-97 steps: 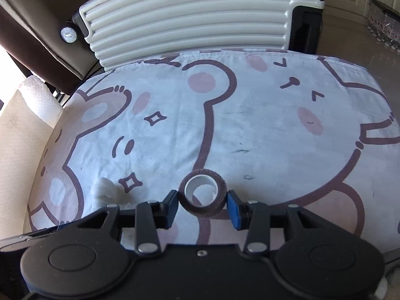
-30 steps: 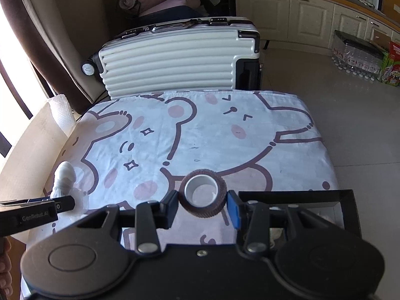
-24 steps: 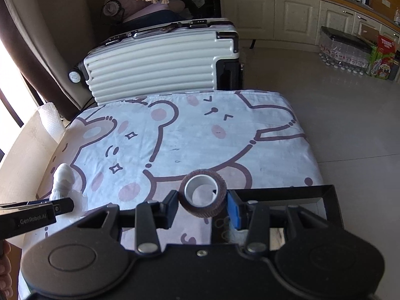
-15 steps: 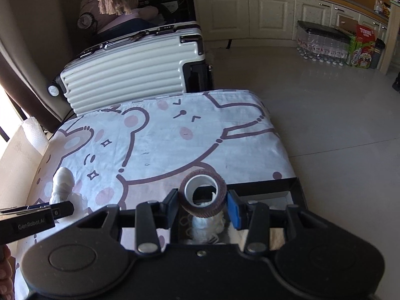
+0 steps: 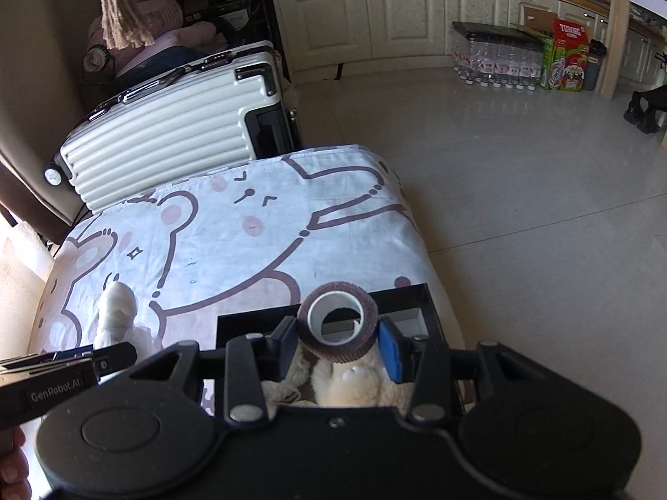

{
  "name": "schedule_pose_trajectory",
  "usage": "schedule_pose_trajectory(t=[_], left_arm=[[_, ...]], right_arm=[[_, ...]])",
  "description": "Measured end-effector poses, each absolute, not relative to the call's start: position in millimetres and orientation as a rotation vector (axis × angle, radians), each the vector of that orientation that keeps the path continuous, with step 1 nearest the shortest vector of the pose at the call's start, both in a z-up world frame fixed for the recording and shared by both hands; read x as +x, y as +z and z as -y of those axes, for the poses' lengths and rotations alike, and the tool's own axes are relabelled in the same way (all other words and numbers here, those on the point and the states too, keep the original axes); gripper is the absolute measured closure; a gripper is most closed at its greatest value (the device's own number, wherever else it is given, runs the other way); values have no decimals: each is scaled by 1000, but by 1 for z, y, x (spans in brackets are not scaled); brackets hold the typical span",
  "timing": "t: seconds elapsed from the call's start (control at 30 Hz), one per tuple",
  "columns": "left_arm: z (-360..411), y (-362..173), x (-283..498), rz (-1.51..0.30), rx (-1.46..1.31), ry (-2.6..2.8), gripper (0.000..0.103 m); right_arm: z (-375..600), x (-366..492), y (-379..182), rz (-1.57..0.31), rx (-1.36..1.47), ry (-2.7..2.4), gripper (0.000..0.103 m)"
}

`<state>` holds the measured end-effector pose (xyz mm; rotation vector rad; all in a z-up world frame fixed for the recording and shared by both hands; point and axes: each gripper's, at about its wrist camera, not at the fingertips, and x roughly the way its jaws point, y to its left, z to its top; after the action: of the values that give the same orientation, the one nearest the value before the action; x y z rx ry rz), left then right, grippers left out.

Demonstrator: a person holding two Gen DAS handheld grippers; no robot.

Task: Organize objects
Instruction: 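Lift the cloth bundle with the left tool while the right tool lifts the tape roll, then carry the cloth bundle and tape roll with both tools down into the black box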

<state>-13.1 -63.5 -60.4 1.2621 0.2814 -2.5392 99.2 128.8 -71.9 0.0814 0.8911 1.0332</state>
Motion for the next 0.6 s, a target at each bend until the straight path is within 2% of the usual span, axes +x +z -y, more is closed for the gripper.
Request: schedule_pose_trajectory(t=[0.6], left_arm=[[-2,-103,-51,-134,1548,-2884,70]], right_arm=[[-134,134,-103,-957,116,966,60]])
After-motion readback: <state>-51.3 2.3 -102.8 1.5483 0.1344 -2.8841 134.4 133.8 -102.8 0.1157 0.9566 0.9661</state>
